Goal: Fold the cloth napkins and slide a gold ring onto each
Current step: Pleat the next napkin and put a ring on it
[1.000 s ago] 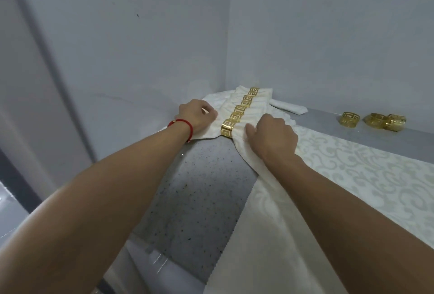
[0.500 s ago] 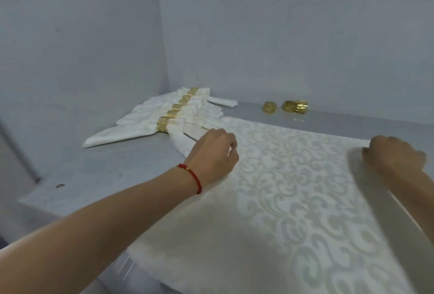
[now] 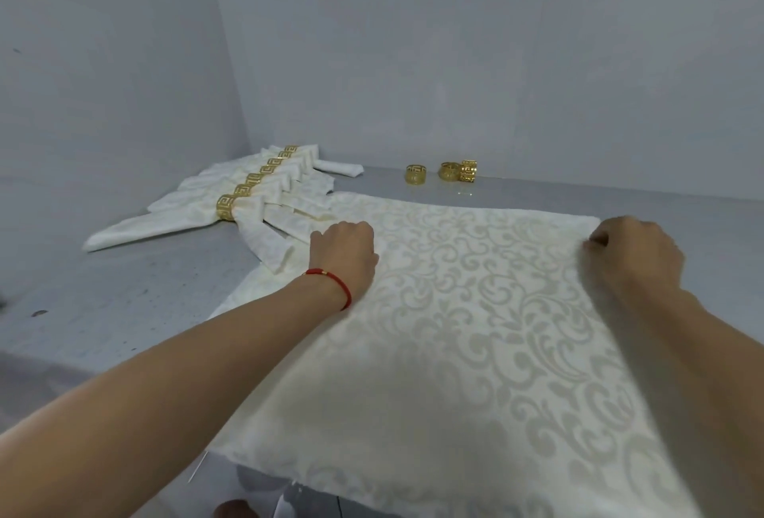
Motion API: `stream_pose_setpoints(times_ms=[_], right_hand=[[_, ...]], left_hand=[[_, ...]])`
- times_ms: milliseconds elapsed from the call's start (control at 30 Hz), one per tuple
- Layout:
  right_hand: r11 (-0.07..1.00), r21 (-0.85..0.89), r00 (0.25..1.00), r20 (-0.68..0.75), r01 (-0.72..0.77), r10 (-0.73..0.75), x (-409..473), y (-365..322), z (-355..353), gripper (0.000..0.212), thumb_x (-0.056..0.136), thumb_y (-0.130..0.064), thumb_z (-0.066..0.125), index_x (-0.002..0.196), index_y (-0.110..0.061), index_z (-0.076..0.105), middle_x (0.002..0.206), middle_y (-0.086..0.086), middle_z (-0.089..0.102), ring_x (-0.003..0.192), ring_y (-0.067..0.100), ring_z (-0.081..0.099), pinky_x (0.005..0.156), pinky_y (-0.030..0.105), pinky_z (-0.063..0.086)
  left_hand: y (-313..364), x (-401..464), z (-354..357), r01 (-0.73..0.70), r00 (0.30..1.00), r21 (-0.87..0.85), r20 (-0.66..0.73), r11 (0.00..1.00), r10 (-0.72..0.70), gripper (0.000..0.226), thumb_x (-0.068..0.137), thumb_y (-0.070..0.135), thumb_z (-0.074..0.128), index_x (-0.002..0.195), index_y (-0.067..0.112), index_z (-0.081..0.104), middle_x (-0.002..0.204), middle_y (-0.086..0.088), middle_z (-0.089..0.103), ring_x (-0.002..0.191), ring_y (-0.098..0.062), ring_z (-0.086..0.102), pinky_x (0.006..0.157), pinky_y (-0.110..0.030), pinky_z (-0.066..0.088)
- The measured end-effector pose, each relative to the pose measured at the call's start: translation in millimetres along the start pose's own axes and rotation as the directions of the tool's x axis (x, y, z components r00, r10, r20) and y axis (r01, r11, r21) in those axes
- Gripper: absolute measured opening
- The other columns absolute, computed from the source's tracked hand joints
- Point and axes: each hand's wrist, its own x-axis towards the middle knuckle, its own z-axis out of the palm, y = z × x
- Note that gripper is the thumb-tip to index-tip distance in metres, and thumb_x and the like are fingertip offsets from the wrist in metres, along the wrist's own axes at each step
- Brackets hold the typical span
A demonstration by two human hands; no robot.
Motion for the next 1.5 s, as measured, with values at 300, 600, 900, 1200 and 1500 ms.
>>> stream_pose_setpoints(times_ms=[300,600,900,1200,1500], right_hand=[[0.984,-0.104,0.989,0.055,0.142,-0.137,14,10,3,0.02,0.095,-0.017,0.058,0.086,-0.006,0.072,0.082,0.017,0.065,0.076,0.039,0.061,0.066,0.036,0.044],[0.979,-0.158,0.992,0.022,0.126,-0.124,12,9,20,0.022,0.094,-0.015,0.056,0.08,-0.01,0.072,0.073,0.009,0.066,0.073,0.034,0.061,0.068,0.039,0.052],[0.998,0.04,0.997,-0.053,0.055,-0.053,22,10,3,0.017,0.079,-0.006,0.051,0.065,-0.011,0.061,0.067,0.015,0.059,0.062,0.039,0.054,0.06,0.037,0.05],[0.837,-0.547,0.894,0.369,-0.013,0.255,9,90,-65,0.034,0.07,-0.035,0.078,0.092,-0.012,0.066,0.094,0.012,0.067,0.087,0.032,0.068,0.088,0.041,0.055],[0.845,-0.375,0.866,0.464,0.381,-0.185,-53,86,-65,0.039,0.102,-0.052,0.039,0.134,-0.031,0.041,0.131,0.001,0.058,0.113,0.031,0.062,0.086,0.042,0.049]], left_hand=[[9,1,0,-0.019,1.0,-0.001,-0.016,1.0,0.019,0.018,0.091,0.041,0.06,0.084,0.026,0.066,0.088,0.007,0.065,0.09,-0.02,0.06,0.077,-0.037,0.03],[18,7,2,-0.02,0.998,0.035,0.058,0.999,0.018,0.011,0.096,0.024,0.054,0.091,0.02,0.063,0.097,0.002,0.062,0.096,-0.024,0.055,0.087,-0.042,0.038],[24,-6,4,-0.135,0.99,0.08,0.062,0.988,0.13,0.031,0.1,0.043,0.038,0.108,0.019,0.054,0.111,-0.004,0.053,0.106,-0.027,0.046,0.092,-0.047,0.04],[55,-18,10,-0.177,0.931,0.08,0.338,0.981,0.14,0.05,0.098,0.052,0.012,0.141,0.037,0.033,0.144,-0.006,0.037,0.135,-0.033,0.026,0.105,-0.061,0.023],[39,6,6,-0.209,0.839,0.052,0.522,0.976,0.152,0.05,0.103,0.055,0.013,0.15,0.059,0.0,0.167,0.009,-0.012,0.152,-0.026,-0.02,0.114,-0.069,-0.011]])
